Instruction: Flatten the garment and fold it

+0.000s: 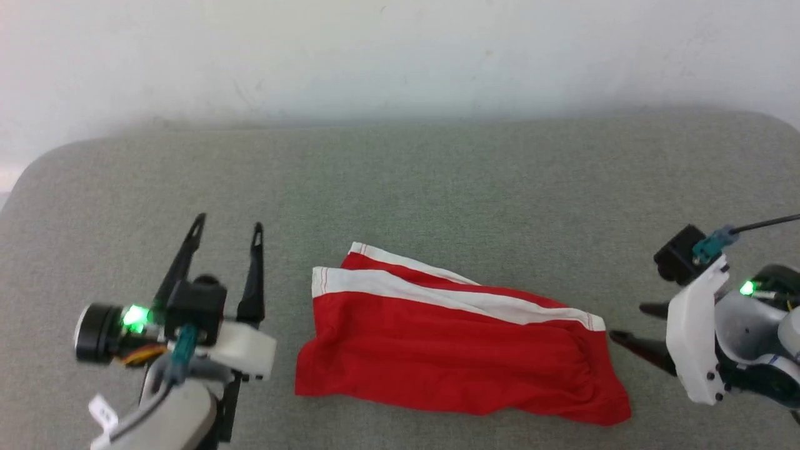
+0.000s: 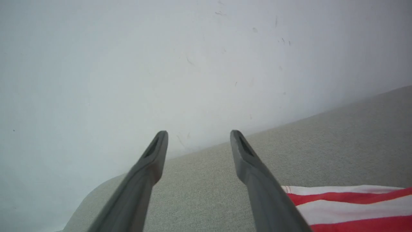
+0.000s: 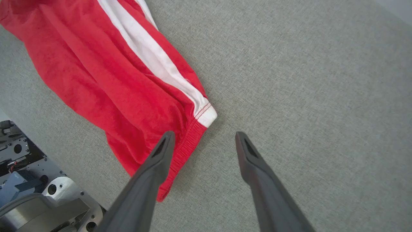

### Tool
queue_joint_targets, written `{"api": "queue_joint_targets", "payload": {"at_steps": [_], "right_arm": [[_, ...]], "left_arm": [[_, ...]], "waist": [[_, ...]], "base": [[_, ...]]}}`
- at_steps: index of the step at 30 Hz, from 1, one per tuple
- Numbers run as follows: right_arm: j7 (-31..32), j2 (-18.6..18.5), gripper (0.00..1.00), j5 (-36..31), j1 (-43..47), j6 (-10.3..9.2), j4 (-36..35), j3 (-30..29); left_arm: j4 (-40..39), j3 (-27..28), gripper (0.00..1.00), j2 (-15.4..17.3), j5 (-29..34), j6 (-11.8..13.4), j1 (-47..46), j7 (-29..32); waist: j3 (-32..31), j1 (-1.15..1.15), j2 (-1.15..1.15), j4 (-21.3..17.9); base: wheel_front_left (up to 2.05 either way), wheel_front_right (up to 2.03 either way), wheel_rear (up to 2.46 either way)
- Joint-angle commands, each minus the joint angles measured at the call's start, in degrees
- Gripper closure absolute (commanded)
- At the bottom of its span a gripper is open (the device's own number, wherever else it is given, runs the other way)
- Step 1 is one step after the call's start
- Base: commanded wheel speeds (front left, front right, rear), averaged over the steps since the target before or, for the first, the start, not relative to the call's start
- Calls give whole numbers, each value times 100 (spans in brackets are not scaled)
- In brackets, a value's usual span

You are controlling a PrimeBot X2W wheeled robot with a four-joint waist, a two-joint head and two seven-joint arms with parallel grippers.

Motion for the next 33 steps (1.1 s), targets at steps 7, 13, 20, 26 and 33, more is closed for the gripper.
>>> {"api": "queue_joint_targets", "payload": {"at_steps": [7,13,20,26,33], "right_arm": [[468,490,0,39,453,-11,496,-315],[548,945,0,-76,587,-11,992,-415],[629,1488,0,-150,797,-11,1449,-200],[598,1449,100,-152,670,-11,1491,-78],[252,1087,100,-3,227,-11,1153,-390]], "left_arm": [[-710,1450,0,-705,1294,532,1480,-25],[-850,2133,0,-1161,1823,391,1986,-25],[-736,2788,0,-1698,2321,-121,2351,-25],[-566,3165,0,-1996,2618,-524,2495,-26],[-639,3438,0,-2135,2949,-777,2631,-26]], "waist": [[251,0,0,307],[385,0,0,418],[528,0,0,498],[531,0,0,444],[405,0,0,289]], "base": [[0,0,0],[0,0,0],[0,0,0],[0,0,0],[0,0,0]]}}
